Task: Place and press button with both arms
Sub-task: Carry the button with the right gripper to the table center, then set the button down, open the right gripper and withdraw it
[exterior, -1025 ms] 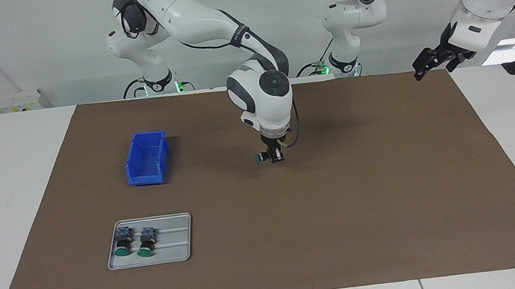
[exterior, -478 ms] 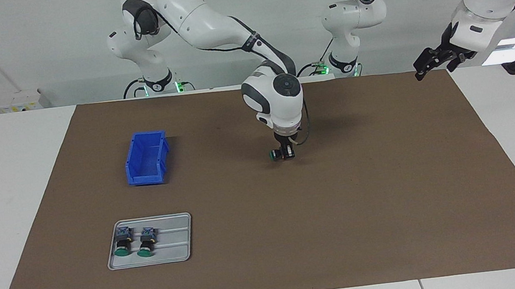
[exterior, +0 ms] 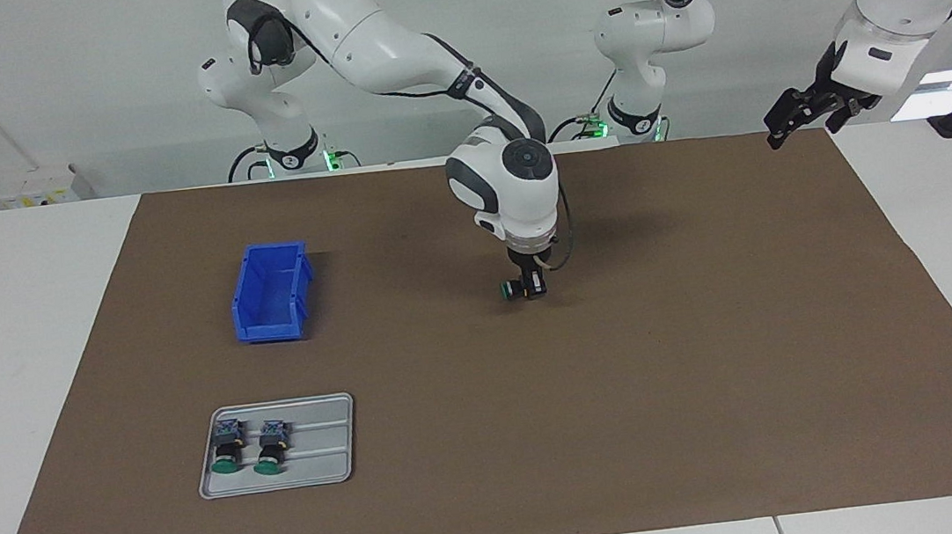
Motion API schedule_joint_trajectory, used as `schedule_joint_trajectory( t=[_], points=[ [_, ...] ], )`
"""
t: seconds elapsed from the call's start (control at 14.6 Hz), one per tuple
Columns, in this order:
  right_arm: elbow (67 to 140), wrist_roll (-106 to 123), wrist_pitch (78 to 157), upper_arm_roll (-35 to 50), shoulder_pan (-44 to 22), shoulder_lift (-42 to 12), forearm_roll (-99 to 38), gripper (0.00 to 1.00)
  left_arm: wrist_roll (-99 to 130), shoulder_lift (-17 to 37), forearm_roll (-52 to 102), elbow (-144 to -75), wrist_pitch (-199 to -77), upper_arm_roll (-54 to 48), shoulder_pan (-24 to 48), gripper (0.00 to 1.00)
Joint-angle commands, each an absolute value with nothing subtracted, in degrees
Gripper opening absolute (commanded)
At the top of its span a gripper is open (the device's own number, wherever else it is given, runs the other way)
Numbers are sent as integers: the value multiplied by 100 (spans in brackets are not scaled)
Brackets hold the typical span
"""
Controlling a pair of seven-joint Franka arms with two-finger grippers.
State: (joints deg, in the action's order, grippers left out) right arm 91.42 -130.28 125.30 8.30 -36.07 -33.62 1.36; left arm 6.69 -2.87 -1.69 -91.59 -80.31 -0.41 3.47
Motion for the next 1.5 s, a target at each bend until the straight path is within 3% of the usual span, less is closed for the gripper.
schedule_joint_trajectory(
  t=[0.0, 0.14, 0.34, 0.48, 0.96, 1.44],
  points=[
    [9176, -12894, 12569, 853, -3525, -3305, 114, 63, 712, -518, -132, -9457, -8130, -9, 387, 100],
    [9080, -12413, 12473, 853, -3559, -3252, 176, 100, 721, -519, -132, -9457, -8130, -9, 378, 100],
    [8553, -11954, 11815, 853, -3402, -3077, 132, 100, 738, -527, -132, -9475, -8121, -9, 395, 100],
    [8612, -11115, 11332, 844, -3087, -2587, 114, 100, 773, -536, -132, -9492, -8077, 9, 404, 100],
    [8684, -5913, 9327, 835, -1207, -1012, 97, 100, 2914, -755, -132, -10018, -8603, -18, 851, 100],
    [8614, -1660, 8571, 800, 385, -335, 123, 100, 4192, -756, -62, -10204, -8824, -18, 1477, 100]
  ],
)
